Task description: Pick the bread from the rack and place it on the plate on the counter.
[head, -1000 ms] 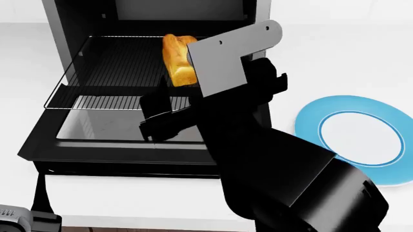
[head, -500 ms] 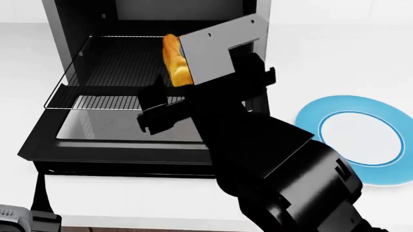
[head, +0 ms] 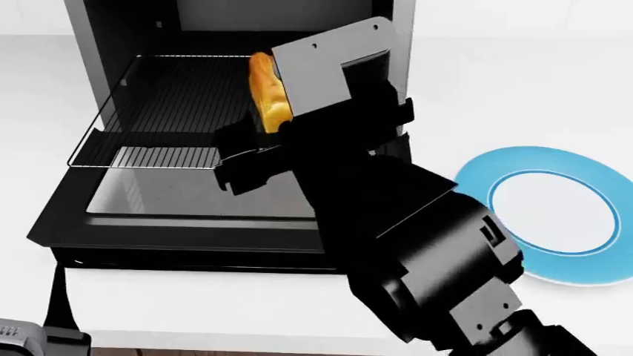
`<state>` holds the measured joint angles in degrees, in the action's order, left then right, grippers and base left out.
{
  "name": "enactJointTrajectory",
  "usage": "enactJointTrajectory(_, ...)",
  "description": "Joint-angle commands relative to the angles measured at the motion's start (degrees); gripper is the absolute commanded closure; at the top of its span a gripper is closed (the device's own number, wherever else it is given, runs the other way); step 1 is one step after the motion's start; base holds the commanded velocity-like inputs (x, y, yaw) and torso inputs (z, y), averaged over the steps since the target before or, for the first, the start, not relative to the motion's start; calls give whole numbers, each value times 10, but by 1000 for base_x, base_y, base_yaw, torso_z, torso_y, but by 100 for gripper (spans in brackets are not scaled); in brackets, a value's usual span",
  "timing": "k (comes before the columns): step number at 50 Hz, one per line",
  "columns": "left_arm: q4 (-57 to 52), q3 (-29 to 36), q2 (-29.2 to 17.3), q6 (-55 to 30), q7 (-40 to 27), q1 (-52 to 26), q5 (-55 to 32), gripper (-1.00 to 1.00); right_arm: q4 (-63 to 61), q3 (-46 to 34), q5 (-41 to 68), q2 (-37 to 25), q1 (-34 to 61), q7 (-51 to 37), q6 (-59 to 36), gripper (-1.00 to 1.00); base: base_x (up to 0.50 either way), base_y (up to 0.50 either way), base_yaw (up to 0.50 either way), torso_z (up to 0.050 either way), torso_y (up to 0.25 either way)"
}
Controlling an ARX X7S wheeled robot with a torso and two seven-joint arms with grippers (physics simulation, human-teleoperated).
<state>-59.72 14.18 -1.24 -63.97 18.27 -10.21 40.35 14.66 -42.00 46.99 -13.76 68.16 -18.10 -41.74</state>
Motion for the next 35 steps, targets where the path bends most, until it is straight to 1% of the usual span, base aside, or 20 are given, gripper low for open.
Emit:
enactJointTrajectory(1,-3,-21,12,19,18,8,0,-100,57,7,-25,29,20,33,13,-100,0,0,0,0,0)
enactJointTrajectory(35,-3,-13,12,20,20,11,8,-100,130,-5,-38,53,55,56,32,-100,0,0,0,0,0)
